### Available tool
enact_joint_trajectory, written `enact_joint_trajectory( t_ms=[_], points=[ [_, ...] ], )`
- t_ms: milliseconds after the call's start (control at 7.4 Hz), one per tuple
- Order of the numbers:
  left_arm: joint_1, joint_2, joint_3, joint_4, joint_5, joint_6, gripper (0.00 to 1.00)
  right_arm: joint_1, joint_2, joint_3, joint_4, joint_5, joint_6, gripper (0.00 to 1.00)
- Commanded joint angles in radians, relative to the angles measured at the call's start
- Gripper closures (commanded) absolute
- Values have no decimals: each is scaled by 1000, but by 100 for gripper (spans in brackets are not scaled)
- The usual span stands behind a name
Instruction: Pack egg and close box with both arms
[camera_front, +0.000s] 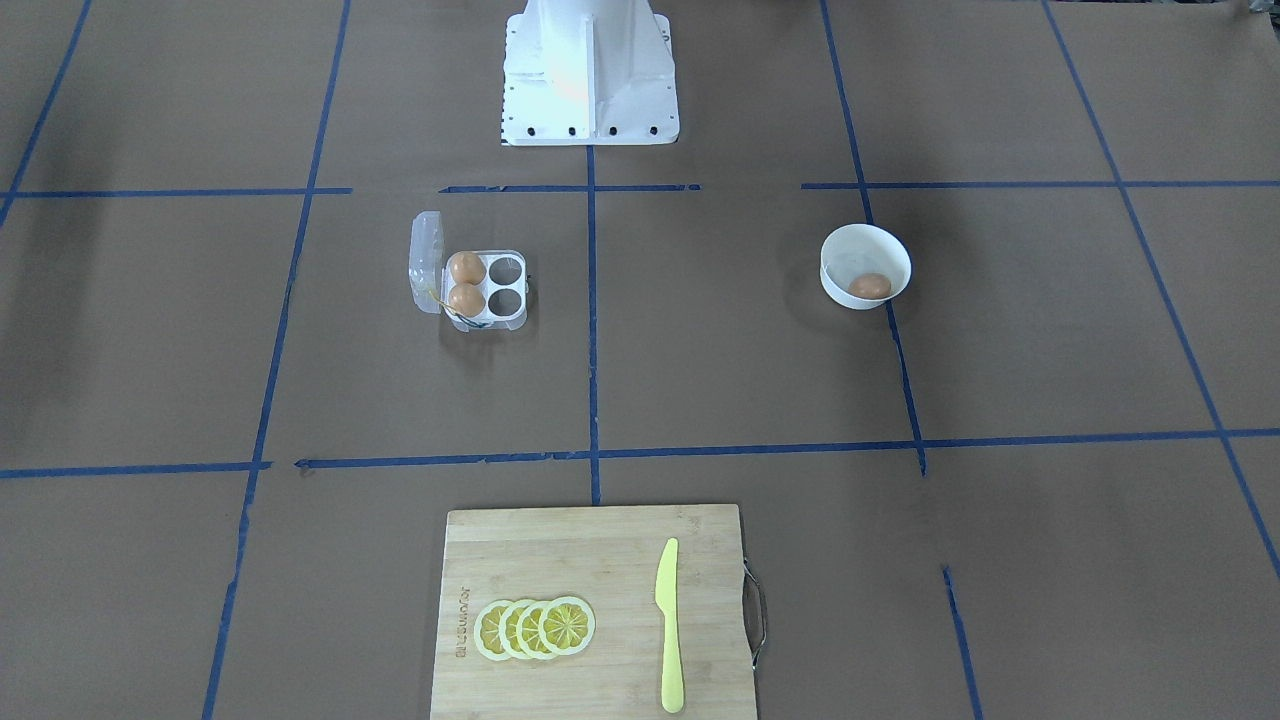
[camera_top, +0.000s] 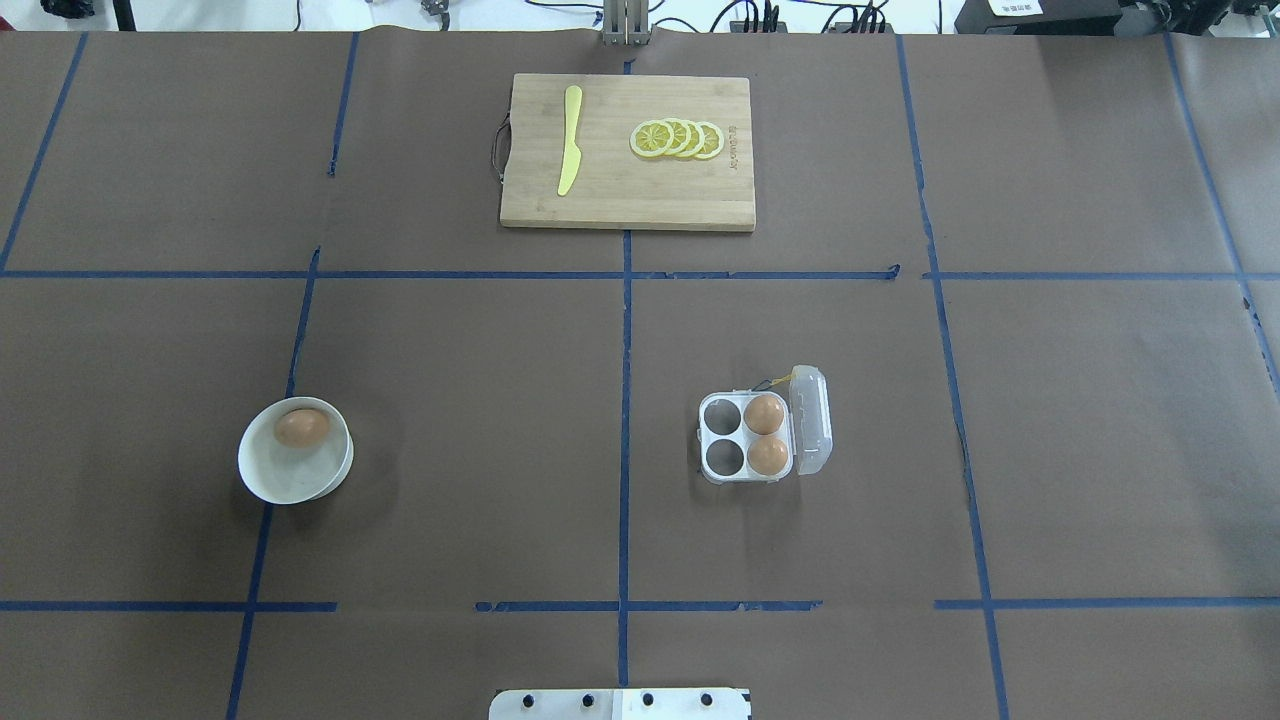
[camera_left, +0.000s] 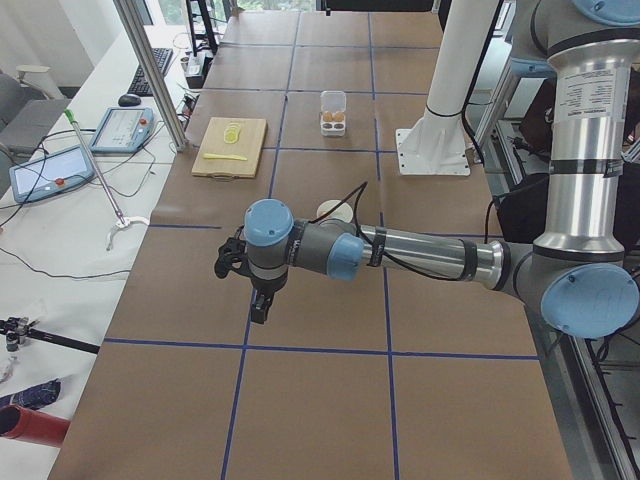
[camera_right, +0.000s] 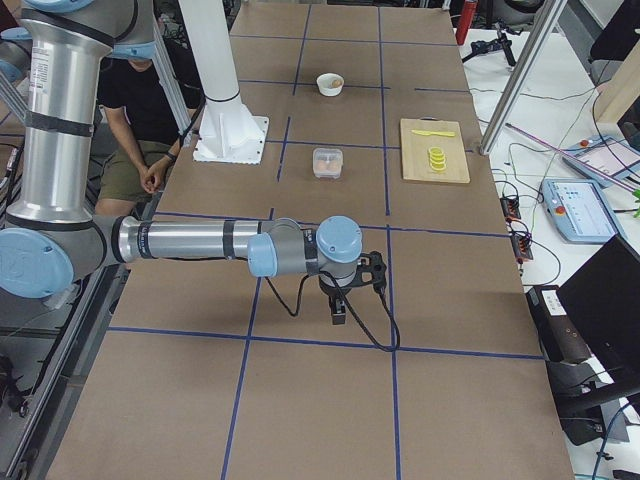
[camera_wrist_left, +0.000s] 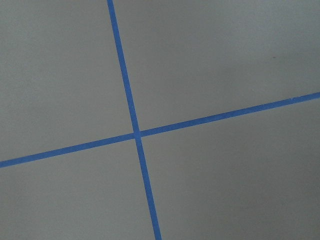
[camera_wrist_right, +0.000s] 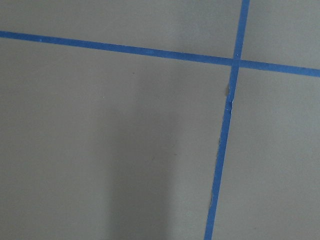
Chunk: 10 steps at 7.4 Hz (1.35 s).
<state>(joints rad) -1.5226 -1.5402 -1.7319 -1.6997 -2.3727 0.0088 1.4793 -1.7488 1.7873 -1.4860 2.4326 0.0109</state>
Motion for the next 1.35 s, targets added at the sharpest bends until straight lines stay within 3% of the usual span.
enact_joint_trajectory(
  t_ms=[0,270,405,676,811,1216],
  points=[
    [-1,3,-1,-6,-2,5,0,-7,6,1,0,3,0,0],
    [5,2,3,-52,-37,5,0,-10,-3,-3,15,-1,-3,0],
    [33,8,6,-113,-63,-1,0,-10,-9,-6,79,-6,-2,0],
    [151,5,-6,-188,-83,-82,0,-10,-9,-11,96,-1,6,0],
    [203,6,-24,-275,-62,-228,0,-17,-9,-8,96,2,12,0],
    [462,3,-196,-293,70,-786,0,-19,-11,-3,98,46,14,0]
  ],
)
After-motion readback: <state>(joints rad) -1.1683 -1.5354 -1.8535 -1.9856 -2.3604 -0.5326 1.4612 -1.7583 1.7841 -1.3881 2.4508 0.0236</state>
